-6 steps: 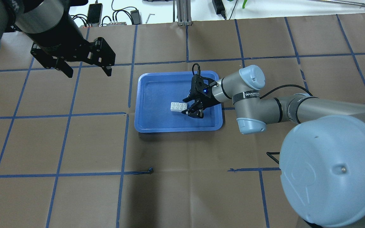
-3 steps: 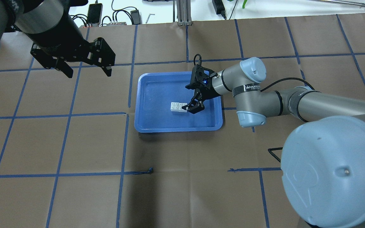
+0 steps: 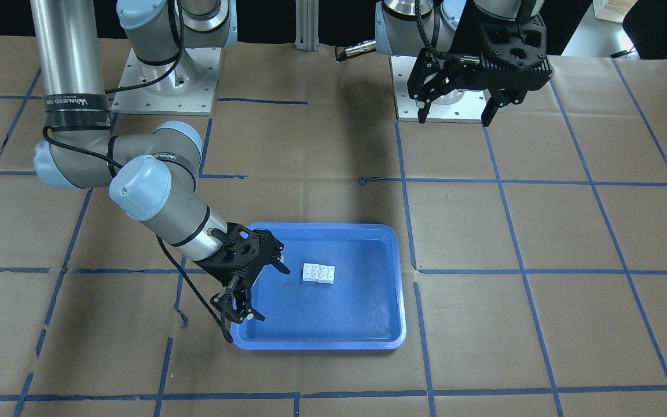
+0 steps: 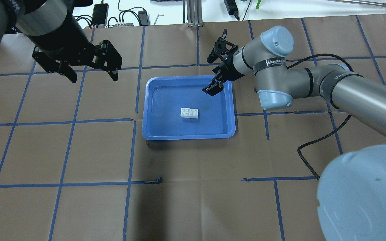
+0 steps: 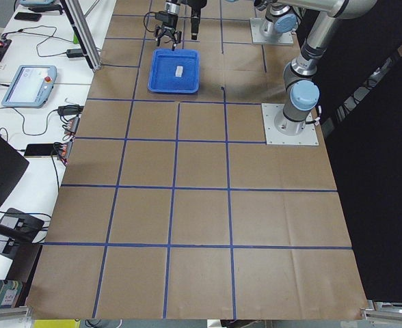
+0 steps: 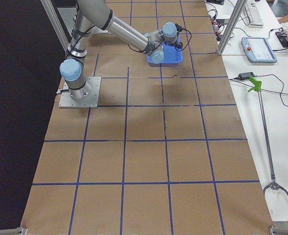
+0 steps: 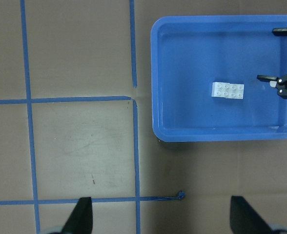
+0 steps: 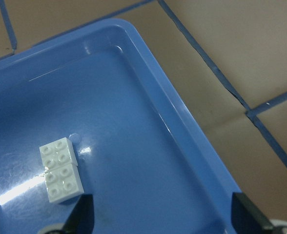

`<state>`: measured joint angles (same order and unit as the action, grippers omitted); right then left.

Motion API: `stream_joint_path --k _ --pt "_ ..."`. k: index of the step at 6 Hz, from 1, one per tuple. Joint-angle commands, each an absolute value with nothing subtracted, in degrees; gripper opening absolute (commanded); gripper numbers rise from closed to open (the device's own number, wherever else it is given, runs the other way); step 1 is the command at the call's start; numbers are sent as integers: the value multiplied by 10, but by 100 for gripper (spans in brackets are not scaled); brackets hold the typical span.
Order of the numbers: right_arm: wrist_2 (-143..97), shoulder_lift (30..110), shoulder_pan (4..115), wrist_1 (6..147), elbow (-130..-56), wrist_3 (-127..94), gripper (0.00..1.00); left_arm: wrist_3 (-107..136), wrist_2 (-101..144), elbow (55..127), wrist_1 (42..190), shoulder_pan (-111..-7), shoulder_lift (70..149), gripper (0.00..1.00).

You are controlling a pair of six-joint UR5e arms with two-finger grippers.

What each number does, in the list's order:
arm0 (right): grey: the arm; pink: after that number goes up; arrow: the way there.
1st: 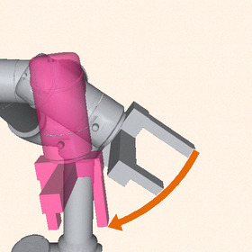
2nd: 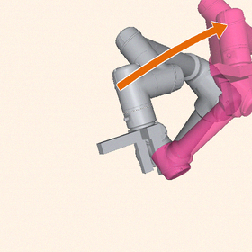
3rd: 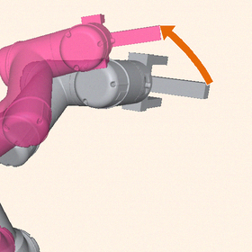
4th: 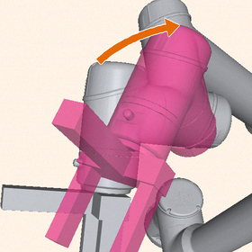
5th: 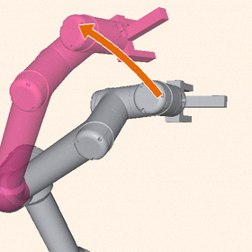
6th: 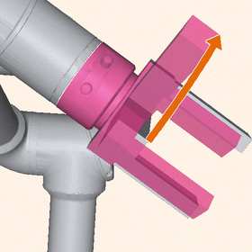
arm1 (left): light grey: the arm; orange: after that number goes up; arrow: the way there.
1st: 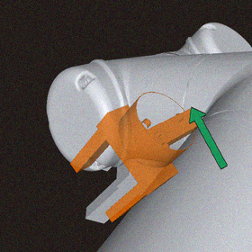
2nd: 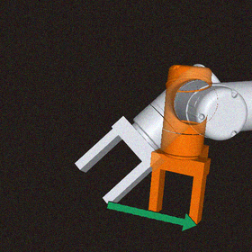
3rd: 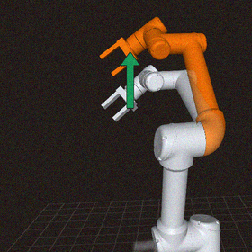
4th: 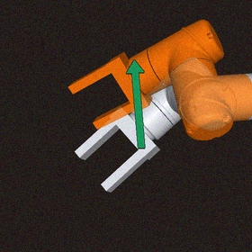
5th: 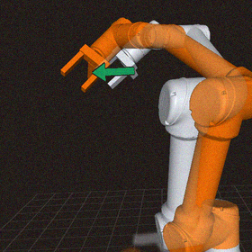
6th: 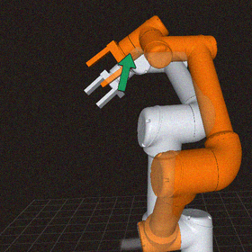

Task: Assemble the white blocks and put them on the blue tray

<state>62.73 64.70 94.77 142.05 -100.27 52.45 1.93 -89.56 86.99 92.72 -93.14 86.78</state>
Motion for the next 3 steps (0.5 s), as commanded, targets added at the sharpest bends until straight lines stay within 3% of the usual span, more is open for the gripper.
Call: stream_joint_path --k 1,3 --pt "721 719 922 1271 -970 429 100 19 -896 870 927 -932 867 99" --pt "811 788 908 1096 -968 250 100 19 -896 871 927 -933 867 99"
